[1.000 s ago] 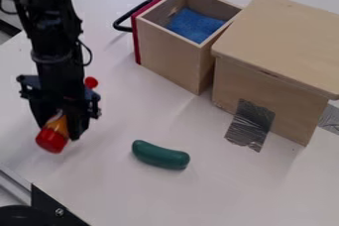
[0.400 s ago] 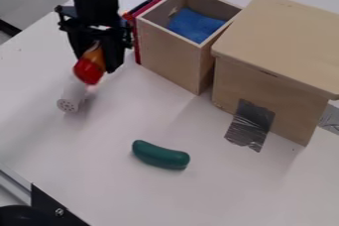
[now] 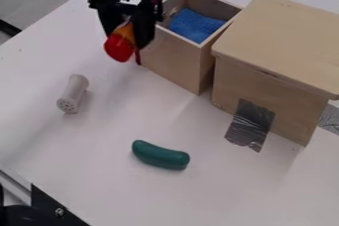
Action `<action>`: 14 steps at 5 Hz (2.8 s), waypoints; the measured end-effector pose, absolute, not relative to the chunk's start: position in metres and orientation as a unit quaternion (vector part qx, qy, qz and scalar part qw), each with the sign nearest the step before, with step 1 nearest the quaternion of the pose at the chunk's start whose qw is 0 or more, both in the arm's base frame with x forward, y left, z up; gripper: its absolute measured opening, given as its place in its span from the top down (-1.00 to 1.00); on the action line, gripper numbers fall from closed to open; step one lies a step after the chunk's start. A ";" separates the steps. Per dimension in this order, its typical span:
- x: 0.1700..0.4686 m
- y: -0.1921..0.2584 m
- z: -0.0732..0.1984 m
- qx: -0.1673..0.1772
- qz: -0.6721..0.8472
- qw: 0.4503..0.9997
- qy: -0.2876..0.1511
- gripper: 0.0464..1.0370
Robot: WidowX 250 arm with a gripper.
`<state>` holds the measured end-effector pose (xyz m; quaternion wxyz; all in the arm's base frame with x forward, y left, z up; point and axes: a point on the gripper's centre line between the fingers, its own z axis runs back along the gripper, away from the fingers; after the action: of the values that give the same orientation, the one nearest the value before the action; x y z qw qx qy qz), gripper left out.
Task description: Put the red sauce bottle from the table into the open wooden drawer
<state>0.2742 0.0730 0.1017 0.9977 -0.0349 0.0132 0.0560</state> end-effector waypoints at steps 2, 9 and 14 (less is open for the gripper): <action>0.300 0.058 0.124 -0.059 0.113 0.991 0.035 -0.18; 0.385 0.027 0.093 -0.065 0.245 0.962 0.098 -0.18; 0.368 0.033 0.095 -0.064 0.288 0.951 0.097 -0.18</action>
<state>0.3683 0.0331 0.0947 0.9506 -0.0638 0.0974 0.2876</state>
